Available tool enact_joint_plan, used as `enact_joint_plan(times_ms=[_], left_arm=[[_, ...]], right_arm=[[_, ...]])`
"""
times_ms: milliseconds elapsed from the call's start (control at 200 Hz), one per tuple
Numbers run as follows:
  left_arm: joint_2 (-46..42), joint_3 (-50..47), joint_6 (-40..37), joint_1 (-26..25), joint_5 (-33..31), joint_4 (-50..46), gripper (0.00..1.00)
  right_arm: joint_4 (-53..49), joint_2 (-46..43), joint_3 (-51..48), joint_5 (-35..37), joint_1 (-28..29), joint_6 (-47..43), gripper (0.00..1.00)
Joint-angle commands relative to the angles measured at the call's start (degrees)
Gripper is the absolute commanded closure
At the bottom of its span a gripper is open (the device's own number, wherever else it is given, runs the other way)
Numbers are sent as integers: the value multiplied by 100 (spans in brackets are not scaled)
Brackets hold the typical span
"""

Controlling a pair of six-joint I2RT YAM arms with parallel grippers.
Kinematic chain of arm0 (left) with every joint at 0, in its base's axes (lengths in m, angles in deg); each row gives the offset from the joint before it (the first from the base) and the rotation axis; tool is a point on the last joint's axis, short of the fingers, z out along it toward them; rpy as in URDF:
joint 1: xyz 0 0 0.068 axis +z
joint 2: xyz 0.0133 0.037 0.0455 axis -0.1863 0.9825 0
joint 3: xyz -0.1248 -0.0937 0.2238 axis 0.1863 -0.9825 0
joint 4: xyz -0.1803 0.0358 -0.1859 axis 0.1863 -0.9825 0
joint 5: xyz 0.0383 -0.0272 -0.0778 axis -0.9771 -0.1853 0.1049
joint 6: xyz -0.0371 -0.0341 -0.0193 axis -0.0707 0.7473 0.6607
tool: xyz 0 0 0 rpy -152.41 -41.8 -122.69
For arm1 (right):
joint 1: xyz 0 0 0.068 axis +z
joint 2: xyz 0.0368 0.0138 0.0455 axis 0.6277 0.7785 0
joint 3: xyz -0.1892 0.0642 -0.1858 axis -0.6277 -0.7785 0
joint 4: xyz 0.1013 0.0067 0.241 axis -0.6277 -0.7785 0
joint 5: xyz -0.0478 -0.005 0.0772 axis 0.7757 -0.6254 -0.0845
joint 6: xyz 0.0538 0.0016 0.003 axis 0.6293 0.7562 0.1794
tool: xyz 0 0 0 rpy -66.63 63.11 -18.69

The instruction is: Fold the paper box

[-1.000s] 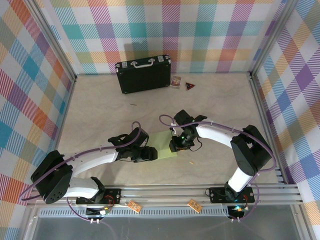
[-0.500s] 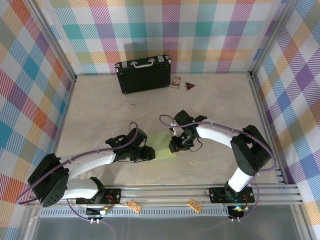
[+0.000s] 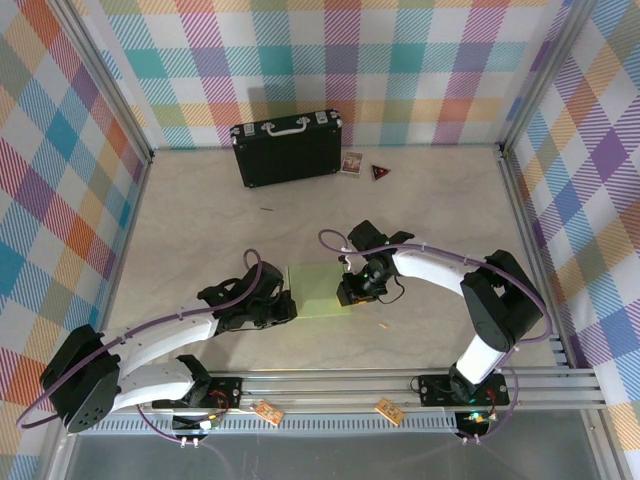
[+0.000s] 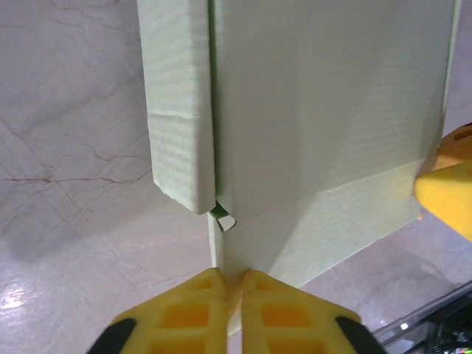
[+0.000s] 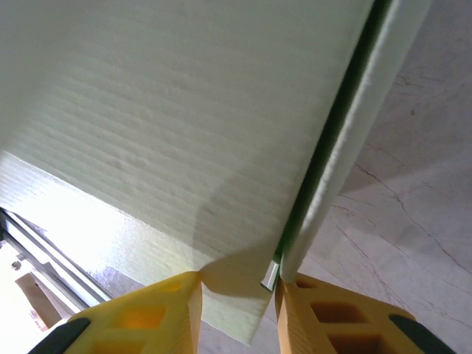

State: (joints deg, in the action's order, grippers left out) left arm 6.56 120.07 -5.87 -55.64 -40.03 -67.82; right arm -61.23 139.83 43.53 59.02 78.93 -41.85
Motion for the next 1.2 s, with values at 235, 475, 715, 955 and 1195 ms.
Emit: enact_joint_plan(times_ms=[235, 475, 715, 955, 1195], left_arm=[[-69, -110, 144, 96, -89, 313, 100], [-158, -121, 95, 164, -202, 1, 100], [-108, -143, 82, 196, -149, 42, 100], [-9, -125, 16, 221, -48, 24, 100], [79, -99, -23, 233, 38, 56, 100]], right_arm=[[81, -75, -10, -227, 11, 63, 66], [158, -353, -353, -255, -256, 93, 57], [697, -156, -630, -762, -261, 248, 60], [580, -122, -359, -375, -258, 100, 59], [721, 77, -352, -384, -262, 17, 60]])
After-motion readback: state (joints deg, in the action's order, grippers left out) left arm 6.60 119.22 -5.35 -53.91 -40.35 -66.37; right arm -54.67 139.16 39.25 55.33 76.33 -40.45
